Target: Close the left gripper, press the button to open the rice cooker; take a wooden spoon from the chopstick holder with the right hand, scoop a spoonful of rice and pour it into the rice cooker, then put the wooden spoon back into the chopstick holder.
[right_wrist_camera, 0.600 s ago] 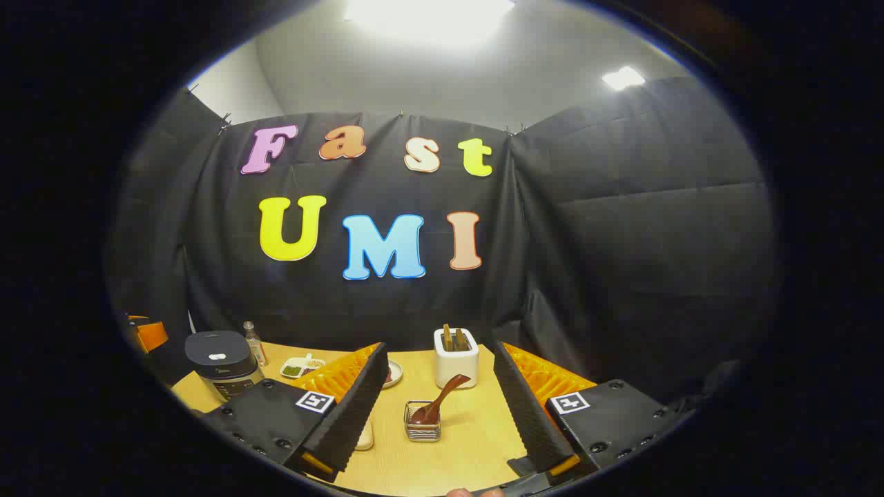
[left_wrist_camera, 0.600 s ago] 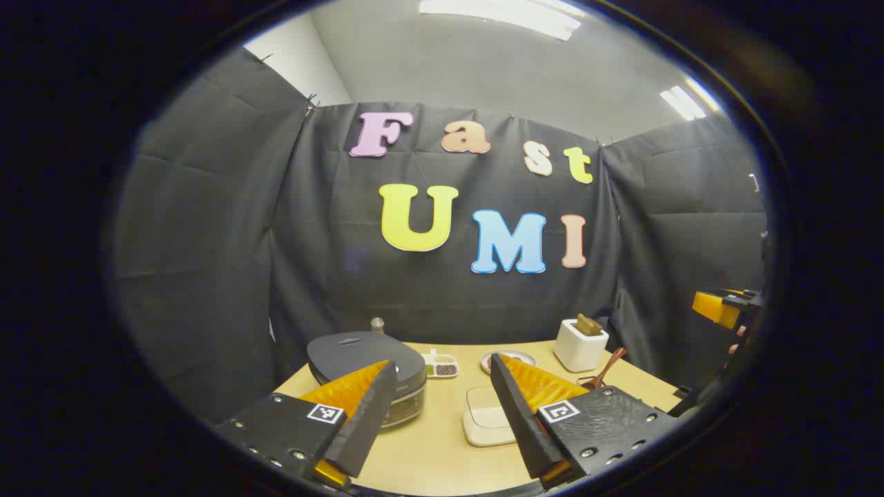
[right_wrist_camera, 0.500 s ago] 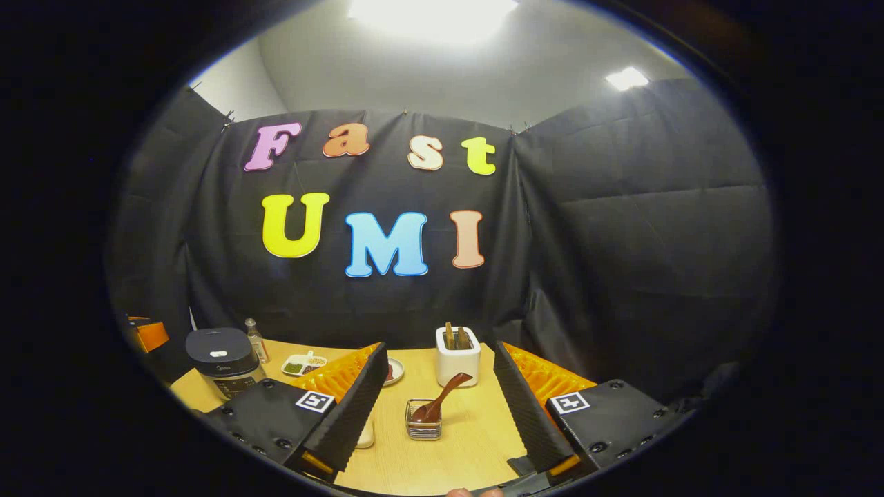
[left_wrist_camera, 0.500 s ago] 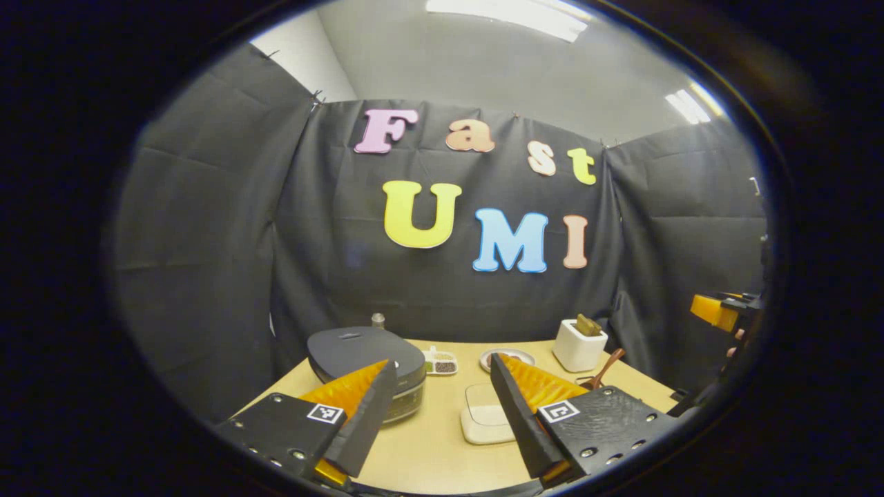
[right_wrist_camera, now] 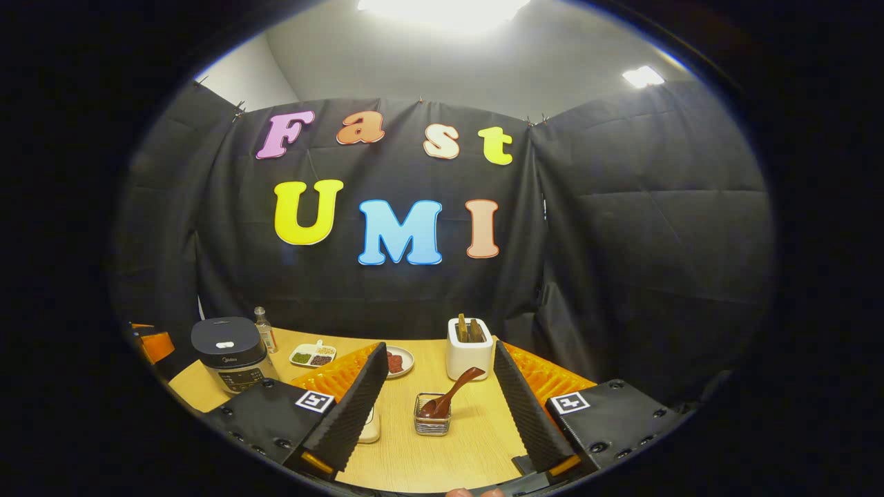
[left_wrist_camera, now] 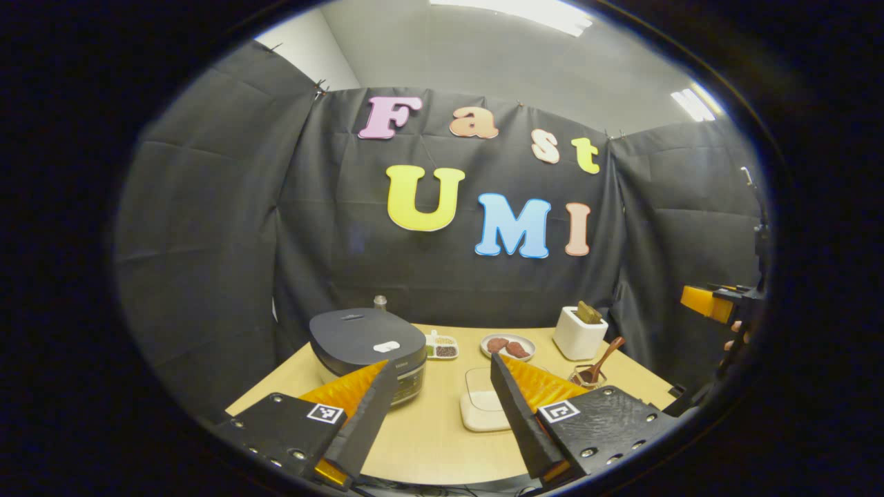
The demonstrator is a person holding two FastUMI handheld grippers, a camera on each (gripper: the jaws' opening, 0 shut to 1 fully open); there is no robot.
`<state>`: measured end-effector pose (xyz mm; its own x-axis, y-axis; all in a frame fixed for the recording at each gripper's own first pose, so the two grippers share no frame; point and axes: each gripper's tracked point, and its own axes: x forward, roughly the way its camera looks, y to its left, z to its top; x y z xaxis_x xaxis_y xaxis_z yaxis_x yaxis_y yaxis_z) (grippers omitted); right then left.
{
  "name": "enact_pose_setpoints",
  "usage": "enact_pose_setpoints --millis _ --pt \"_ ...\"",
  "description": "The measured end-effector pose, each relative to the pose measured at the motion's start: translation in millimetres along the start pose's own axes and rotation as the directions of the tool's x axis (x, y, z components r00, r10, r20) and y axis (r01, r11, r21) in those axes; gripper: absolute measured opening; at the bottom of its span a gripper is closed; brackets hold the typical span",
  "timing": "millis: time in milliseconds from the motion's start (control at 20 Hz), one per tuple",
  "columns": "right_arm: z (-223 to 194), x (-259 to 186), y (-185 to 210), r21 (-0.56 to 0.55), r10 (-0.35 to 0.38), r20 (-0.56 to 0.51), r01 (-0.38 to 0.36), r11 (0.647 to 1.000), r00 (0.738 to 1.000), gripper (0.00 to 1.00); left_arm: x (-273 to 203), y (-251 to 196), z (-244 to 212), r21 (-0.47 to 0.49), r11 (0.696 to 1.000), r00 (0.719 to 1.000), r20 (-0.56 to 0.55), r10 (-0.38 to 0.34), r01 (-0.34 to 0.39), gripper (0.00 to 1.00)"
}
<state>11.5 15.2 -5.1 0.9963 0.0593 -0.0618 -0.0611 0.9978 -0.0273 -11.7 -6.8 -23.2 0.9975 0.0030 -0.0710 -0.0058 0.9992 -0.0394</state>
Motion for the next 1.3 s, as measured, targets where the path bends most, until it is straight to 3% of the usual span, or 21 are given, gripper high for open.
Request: enact_pose_setpoints --millis 150,300,450,650,900,950,1000,1050,1100,1250,1300 --pt "1.3 4.7 -10.0 -0.029 0.002 -0.004 -0.002 1.000 1.000 0.98 9.8 -15.4 -4.4 -0.024 0.999 0.999 -0.031 -0.022 0.021 0.87" --pt "-9.9 18.3 -19.8 -0.015 0.006 -0.042 -0.006 1.000 0.999 0.98 23.1 -17.3 3.1 -0.025 0.999 0.998 -0.047 0.029 -0.030 0.87" --pt "-18.9 35.0 -25.5 0.023 0.034 -0.058 -0.033 0.999 0.998 0.97 40.2 -37.8 18.0 -0.067 0.997 0.999 -0.041 0.031 -0.033 0.87" --pt "-29.6 64.4 -33.6 0.032 0.108 -0.080 -0.106 0.994 0.991 0.97 69.0 -46.1 32.0 -0.062 0.992 0.993 -0.049 0.108 -0.111 0.86" --pt "-45.1 102.5 -33.9 0.068 0.223 -0.113 -0.217 0.974 0.968 0.98 95.4 -87.3 14.9 -0.159 0.972 0.981 -0.120 0.152 -0.170 0.86" --pt "-46.9 109.6 -35.7 0.058 0.246 -0.114 -0.241 0.969 0.962 0.98 100.0 -86.5 7.0 -0.159 0.966 0.973 -0.139 0.183 -0.204 0.80" --pt "-50.3 115.9 -40.4 0.039 0.259 -0.123 -0.257 0.966 0.958 0.97 105.7 -91.4 3.5 -0.173 0.962 0.971 -0.149 0.186 -0.211 0.59" --pt "-55.8 121.6 -47.2 0.024 0.264 -0.136 -0.263 0.965 0.955 0.97 111.1 -105.3 0.4 -0.201 0.960 0.974 -0.160 0.162 -0.193 0.60" --pt "-62.2 125.9 -53.8 0.022 0.262 -0.151 -0.262 0.965 0.953 0.98 114.2 -113.1 -3.0 -0.219 0.956 0.972 -0.169 0.161 -0.196 0.49" --pt "-85.2 129.9 -59.9 0.070 0.254 -0.204 -0.245 0.967 0.946 0.98 108.3 -99.0 -17.2 -0.198 0.939 0.950 -0.194 0.244 -0.282 0.16" --pt "-91.6 132.3 -59.9 0.087 0.249 -0.222 -0.235 0.968 0.943 0.96 107.6 -100.1 -21.3 -0.194 0.943 0.951 -0.211 0.228 -0.269 0.08"
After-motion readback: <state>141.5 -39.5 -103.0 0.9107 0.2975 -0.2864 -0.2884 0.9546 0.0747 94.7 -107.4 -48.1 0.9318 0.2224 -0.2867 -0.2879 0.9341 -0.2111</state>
